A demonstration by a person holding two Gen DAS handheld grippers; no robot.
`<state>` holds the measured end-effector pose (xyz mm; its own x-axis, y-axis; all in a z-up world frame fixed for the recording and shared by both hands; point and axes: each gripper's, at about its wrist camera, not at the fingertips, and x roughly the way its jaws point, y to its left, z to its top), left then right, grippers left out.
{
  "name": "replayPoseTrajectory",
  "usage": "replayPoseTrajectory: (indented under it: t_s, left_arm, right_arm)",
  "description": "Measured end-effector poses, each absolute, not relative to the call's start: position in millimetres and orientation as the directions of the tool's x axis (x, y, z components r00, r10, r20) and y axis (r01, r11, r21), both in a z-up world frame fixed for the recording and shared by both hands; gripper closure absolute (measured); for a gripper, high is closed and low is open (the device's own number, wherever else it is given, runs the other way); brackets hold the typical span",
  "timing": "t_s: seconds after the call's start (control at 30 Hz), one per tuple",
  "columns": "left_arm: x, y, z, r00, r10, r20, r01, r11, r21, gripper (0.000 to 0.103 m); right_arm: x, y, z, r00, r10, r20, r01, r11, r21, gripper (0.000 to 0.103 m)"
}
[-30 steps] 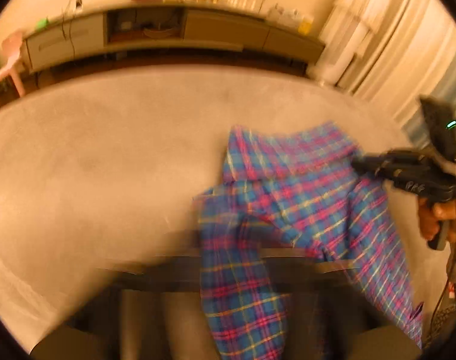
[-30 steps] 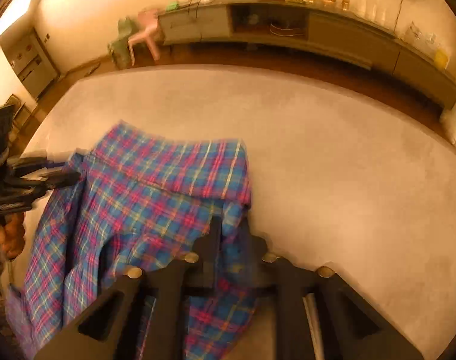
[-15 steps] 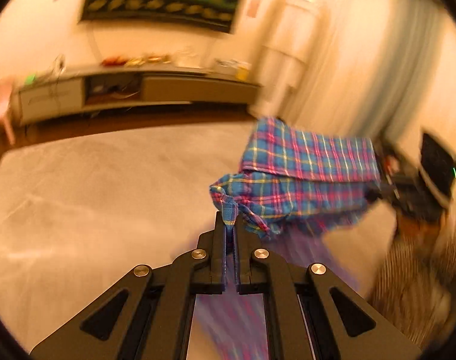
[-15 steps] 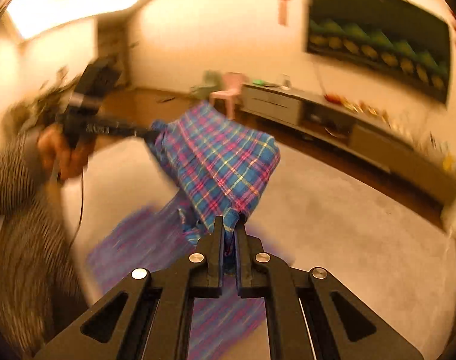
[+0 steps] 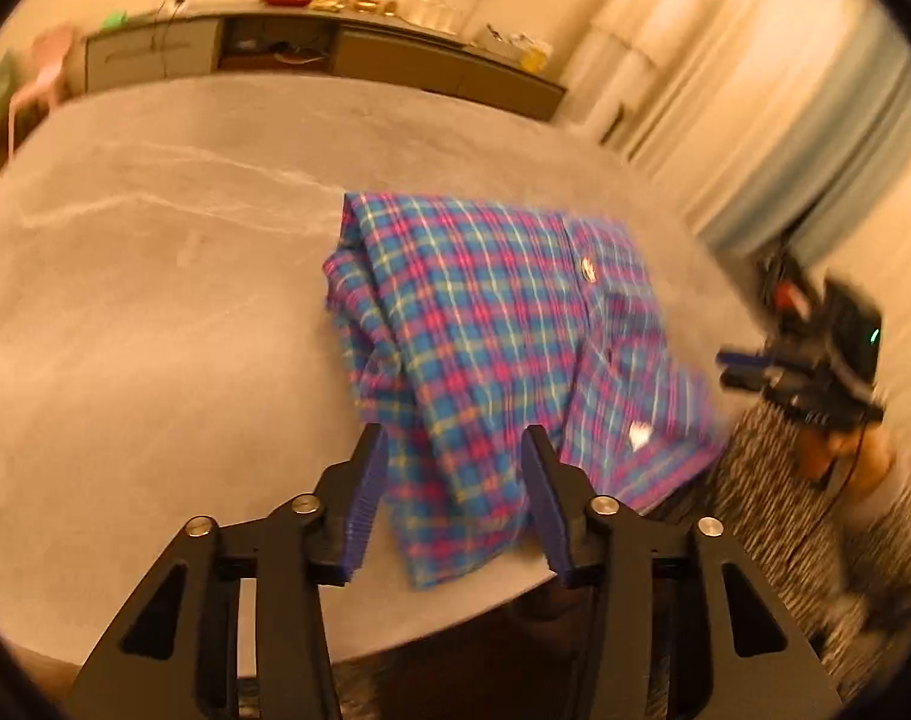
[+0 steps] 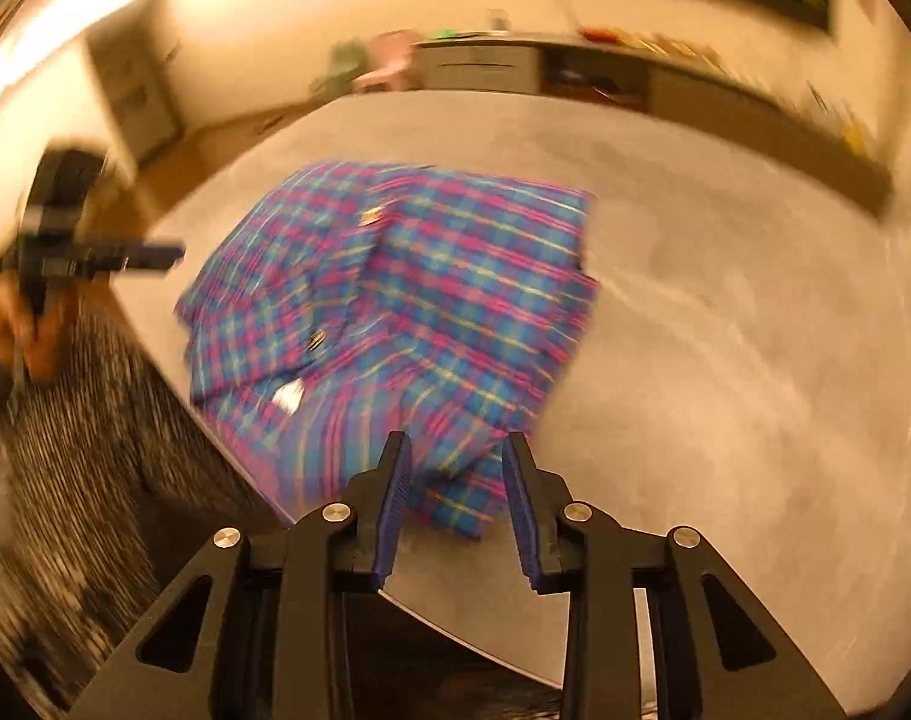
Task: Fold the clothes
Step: 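Grasp the folded shirt with both grippers and adjust it, then release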
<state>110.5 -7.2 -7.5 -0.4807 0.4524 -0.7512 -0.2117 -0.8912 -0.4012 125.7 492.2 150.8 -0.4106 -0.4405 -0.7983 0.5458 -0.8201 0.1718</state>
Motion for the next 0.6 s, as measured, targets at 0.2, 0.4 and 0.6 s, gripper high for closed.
replayPoseTrajectory:
  t_s: [0.2,0.4,0.6]
  left_arm:
    - [52,10,-34,-0.445,0.41,-0.796,-0.13,-0.909,-0.396,0.046]
    - [8,19,-48,-0.456,0.384,-0.803,-0.107,-0.919,-0.379,0.045]
    - [-11,-2,-44,-0.502,0.476,-0.722,-0.109,-0.863,-0.493,0.082]
  right_arm:
    - [51,496,147,-0.365,-0.527,-0.767,0.425,-0.828,0.366,0.052]
    - [-13,462,133,-0.317,-0.488,-0.813,0.425,-0.839,0.338,0.071]
    - [-35,462,140,-0.348,-0.53,-0.773,0.466,-0.814,0.348,0.099]
